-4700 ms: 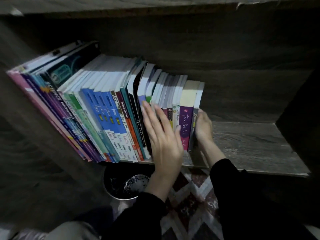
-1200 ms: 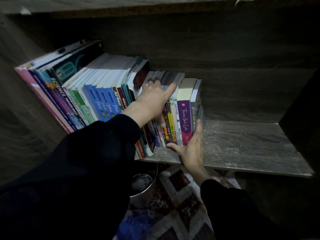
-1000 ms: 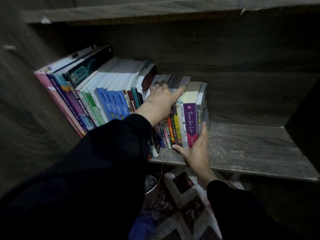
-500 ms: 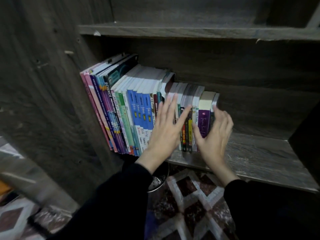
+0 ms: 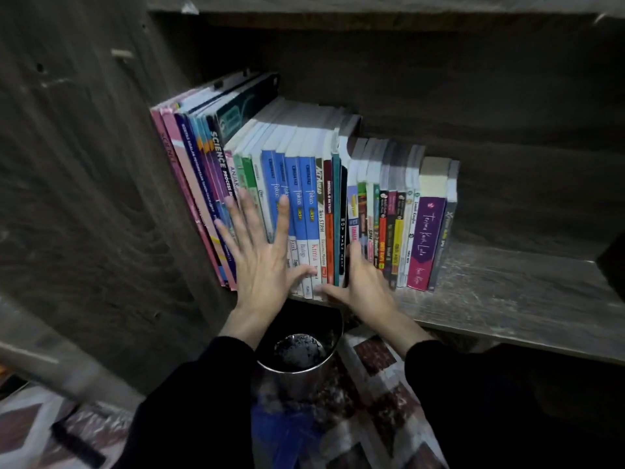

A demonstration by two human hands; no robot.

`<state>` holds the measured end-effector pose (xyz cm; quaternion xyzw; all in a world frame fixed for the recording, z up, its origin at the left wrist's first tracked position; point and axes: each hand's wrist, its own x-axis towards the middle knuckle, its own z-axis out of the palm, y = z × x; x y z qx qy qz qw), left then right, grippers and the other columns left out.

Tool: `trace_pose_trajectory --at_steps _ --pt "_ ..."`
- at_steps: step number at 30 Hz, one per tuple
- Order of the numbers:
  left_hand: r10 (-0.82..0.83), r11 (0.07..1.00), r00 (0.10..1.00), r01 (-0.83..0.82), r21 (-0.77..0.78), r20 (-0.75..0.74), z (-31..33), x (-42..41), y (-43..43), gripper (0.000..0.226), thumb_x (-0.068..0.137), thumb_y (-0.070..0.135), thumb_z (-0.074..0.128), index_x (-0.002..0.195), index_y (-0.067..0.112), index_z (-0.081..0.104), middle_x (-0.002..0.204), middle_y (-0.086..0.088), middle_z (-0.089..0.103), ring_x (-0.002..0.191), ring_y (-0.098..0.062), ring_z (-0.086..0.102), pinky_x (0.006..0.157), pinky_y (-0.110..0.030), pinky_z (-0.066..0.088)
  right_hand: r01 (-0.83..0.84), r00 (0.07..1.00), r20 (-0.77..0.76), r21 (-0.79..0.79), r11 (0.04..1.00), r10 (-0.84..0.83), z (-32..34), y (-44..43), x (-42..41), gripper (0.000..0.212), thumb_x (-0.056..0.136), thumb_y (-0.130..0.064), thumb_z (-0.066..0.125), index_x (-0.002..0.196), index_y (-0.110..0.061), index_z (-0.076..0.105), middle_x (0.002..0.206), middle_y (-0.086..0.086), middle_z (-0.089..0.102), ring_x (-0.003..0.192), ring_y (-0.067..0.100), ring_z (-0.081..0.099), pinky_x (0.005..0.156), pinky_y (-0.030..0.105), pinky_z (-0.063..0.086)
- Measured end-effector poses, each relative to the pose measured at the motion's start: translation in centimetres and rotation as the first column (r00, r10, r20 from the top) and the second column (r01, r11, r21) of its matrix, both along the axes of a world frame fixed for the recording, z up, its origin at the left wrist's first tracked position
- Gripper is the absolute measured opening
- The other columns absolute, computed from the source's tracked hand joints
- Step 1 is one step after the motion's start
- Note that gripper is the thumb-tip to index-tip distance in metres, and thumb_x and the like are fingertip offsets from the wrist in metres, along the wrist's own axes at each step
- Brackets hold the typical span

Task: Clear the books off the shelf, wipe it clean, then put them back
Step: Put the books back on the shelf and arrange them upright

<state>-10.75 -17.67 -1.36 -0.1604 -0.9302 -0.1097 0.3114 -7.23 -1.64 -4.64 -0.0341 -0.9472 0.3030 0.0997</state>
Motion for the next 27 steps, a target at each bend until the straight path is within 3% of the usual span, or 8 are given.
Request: trace_pose_trajectory --at_steps 3,6,11,14,16,23,27 --pt "0.002 0.996 0.999 -0.006 0.087 0.045 -0.2 -0.8 0.2 0.148 0.047 0.071 0.074 0.141 0.029 -0.033 0.135 -0.012 -0.054 0.128 -0.032 -0.045 0.104 -0.050 -0.029 0.058 0.997 -0.056 -0.016 0.998 -0.059 -0.7 -0.9 -0.7 0.066 0.076 -0.045 0.074 0.114 -0.014 0.029 0.094 0.005 0.064 0.073 0.019 0.063 0.060 0.032 0.054" --pt "-0.018 0.995 0.998 0.012 0.099 0.062 -0.5 -1.3 0.1 0.143 0.049 0.074 0.067 0.140 0.029 -0.033 0.134 -0.011 -0.055 0.128 -0.030 -0.046 0.104 -0.048 -0.031 0.076 0.993 -0.093 -0.029 0.997 -0.078 -1.2 -1.2 -1.0 0.065 0.075 -0.049 0.071 0.111 -0.015 0.029 0.087 0.003 0.062 0.071 0.019 0.061 0.057 0.028 0.047" --pt "-0.111 0.992 0.991 0.107 0.059 0.072 -0.7 -1.7 -1.0 0.143 0.053 0.067 0.075 0.140 0.032 -0.032 0.134 -0.009 -0.056 0.126 -0.029 -0.048 0.101 -0.047 -0.035 -0.107 0.993 -0.047 -0.001 0.994 0.107 -0.8 0.4 -0.5 0.063 0.078 -0.039 0.074 0.118 -0.013 0.032 0.101 -0.002 0.062 0.077 0.011 0.061 0.051 0.007 0.038" --pt "-0.129 0.991 0.989 0.127 0.033 0.065 -0.8 -1.8 -1.7 0.144 0.053 0.061 0.080 0.141 0.032 -0.031 0.136 -0.008 -0.054 0.128 -0.027 -0.046 0.103 -0.046 -0.032 -0.173 0.985 0.003 0.063 0.983 0.173 -0.3 1.5 -0.6 0.058 0.080 -0.032 0.074 0.114 -0.011 0.032 0.071 -0.009 0.048 0.054 0.001 0.042 0.046 0.010 0.040" --pt "-0.106 0.994 0.993 0.104 0.042 0.052 -0.9 -1.9 -1.8 0.146 0.051 0.063 0.079 0.141 0.031 -0.031 0.138 -0.008 -0.052 0.130 -0.027 -0.044 0.105 -0.046 -0.030 -0.173 0.985 -0.015 0.057 0.983 0.175 -0.5 1.6 -0.9 0.055 0.079 -0.032 0.075 0.106 -0.015 0.030 0.063 -0.007 0.044 0.050 0.002 0.040 0.045 0.013 0.039" --pt "-0.021 0.993 0.998 0.013 0.119 0.062 -1.0 -1.8 -1.5 0.147 0.048 0.071 0.074 0.137 0.032 -0.036 0.133 -0.006 -0.056 0.128 -0.024 -0.046 0.103 -0.047 -0.032 -0.134 0.988 -0.075 -0.012 0.991 0.133 -1.5 1.3 -0.9 0.057 0.078 -0.035 0.076 0.105 -0.024 0.027 0.061 -0.003 0.053 0.053 0.015 0.055 0.043 0.017 0.034" --pt "-0.047 0.994 0.997 0.041 0.098 0.063 -0.9 -1.1 -2.3 0.140 0.056 0.068 0.073 0.142 0.030 -0.031 0.139 -0.007 -0.051 0.133 -0.028 -0.040 0.109 -0.049 -0.022 -0.107 0.993 -0.047 -0.008 0.994 0.107 -1.2 1.1 -0.8 0.059 0.079 -0.034 0.076 0.102 -0.026 0.022 0.061 0.001 0.054 0.053 0.015 0.054 0.044 0.023 0.038"
